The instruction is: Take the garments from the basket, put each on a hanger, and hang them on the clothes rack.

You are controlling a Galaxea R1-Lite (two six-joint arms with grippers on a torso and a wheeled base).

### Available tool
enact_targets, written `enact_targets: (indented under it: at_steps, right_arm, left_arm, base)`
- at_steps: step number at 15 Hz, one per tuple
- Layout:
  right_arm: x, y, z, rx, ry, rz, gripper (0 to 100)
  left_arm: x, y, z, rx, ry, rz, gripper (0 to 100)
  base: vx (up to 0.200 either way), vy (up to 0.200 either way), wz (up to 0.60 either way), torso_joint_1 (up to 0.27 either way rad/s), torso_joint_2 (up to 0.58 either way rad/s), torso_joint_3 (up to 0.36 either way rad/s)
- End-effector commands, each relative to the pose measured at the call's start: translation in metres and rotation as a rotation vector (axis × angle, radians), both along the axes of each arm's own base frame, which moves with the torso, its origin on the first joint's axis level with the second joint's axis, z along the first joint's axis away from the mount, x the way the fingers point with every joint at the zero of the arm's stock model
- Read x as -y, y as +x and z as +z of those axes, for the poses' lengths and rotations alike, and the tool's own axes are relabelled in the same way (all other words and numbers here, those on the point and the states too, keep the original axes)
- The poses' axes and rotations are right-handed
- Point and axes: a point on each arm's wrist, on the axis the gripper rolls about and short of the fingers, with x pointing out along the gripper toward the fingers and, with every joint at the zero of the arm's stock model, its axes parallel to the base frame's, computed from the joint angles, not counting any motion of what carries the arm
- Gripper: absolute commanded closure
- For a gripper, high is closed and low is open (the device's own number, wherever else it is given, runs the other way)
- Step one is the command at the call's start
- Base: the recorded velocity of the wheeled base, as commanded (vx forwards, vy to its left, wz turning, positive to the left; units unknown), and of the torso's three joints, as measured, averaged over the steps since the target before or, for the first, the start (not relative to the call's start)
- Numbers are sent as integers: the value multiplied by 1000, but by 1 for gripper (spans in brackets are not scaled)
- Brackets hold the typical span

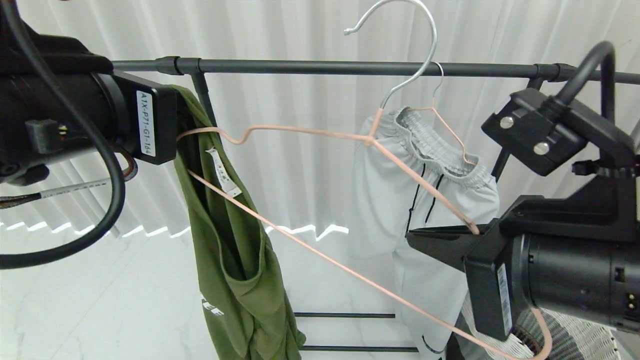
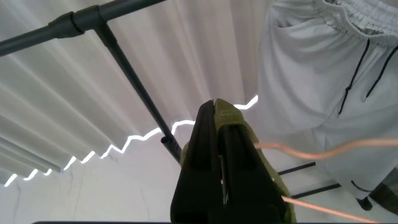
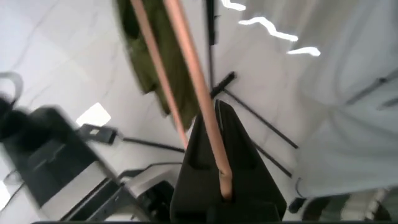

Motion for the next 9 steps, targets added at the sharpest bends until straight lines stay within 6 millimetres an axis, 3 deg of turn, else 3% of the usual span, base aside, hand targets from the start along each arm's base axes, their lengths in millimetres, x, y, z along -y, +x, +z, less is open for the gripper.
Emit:
enact_targets:
  at_steps: [1, 9]
  right_arm:
    - [-1, 5, 0, -9, 7, -29, 100]
    - [10, 25, 0, 1, 0, -178, 100]
  left_arm:
    - [0, 0, 0, -1, 2, 2, 100]
    - [-5, 3, 2, 8, 6, 53, 100]
  base:
    - [0, 0, 0, 0, 0, 0]
    - [0, 0, 0, 0, 0, 0]
